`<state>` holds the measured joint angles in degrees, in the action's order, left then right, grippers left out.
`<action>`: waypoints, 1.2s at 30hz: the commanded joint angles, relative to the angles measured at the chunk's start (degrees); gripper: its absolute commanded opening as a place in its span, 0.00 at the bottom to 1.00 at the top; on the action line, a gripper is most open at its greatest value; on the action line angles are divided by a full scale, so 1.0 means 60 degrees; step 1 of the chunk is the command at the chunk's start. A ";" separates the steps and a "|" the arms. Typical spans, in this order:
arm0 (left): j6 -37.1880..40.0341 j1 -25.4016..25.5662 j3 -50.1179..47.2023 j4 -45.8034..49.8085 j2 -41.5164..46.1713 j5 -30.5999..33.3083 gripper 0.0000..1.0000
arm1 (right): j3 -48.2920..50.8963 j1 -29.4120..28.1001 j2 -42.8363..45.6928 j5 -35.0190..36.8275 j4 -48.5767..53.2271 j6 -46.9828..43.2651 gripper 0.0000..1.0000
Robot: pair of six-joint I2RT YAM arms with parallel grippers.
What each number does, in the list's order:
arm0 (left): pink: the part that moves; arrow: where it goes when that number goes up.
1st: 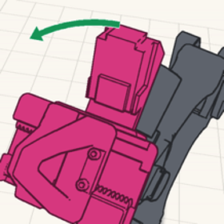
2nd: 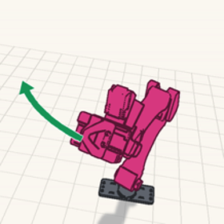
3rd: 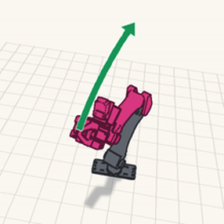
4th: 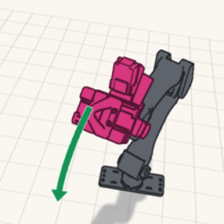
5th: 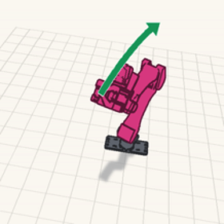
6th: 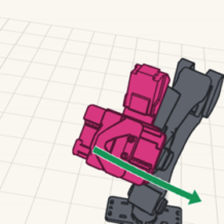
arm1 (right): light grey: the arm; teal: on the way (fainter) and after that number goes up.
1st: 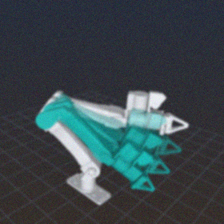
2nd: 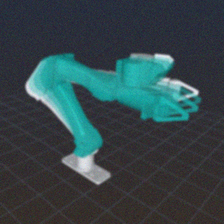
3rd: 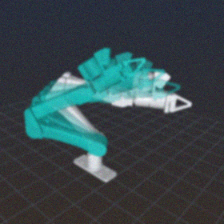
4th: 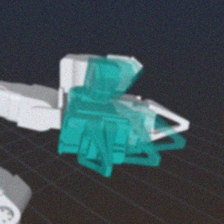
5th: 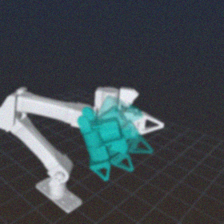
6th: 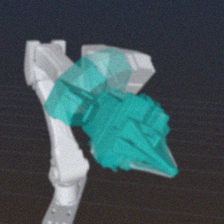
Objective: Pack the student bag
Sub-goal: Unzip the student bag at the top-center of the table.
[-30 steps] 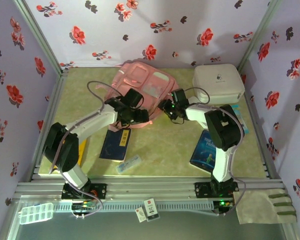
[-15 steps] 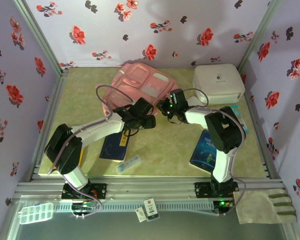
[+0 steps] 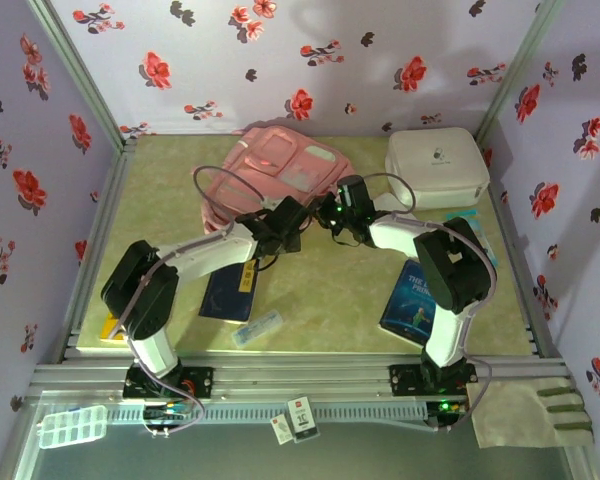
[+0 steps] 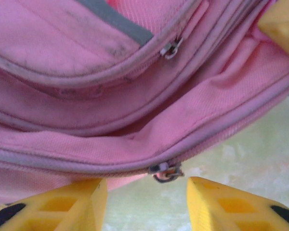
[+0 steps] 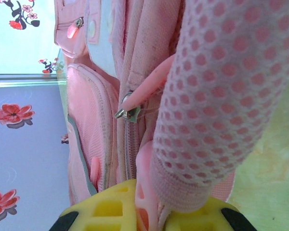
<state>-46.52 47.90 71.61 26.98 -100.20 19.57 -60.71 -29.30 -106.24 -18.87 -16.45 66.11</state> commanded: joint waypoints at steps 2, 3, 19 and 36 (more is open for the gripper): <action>0.0051 0.0030 0.0813 0.0281 -0.0498 0.0870 0.45 | -0.0451 -0.0140 0.0499 -0.0110 -0.0353 -0.0035 0.10; -0.0015 0.0029 0.0909 0.0433 -0.0574 0.0961 0.43 | -0.0455 -0.0133 0.0515 -0.0108 -0.0359 -0.0047 0.10; -0.0217 0.0130 0.1001 0.0998 -0.0469 0.1437 0.17 | -0.0458 -0.0130 0.0604 0.0354 0.0090 -0.0415 0.09; 0.0311 0.0118 0.0379 0.1002 0.0082 0.1393 0.00 | -0.0358 -0.0073 0.0644 0.1365 0.1000 -0.0552 0.04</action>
<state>-46.98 48.56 74.81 31.55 -102.52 25.50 -61.43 -30.02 -105.65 -15.03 -12.49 64.55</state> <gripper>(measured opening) 0.078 0.136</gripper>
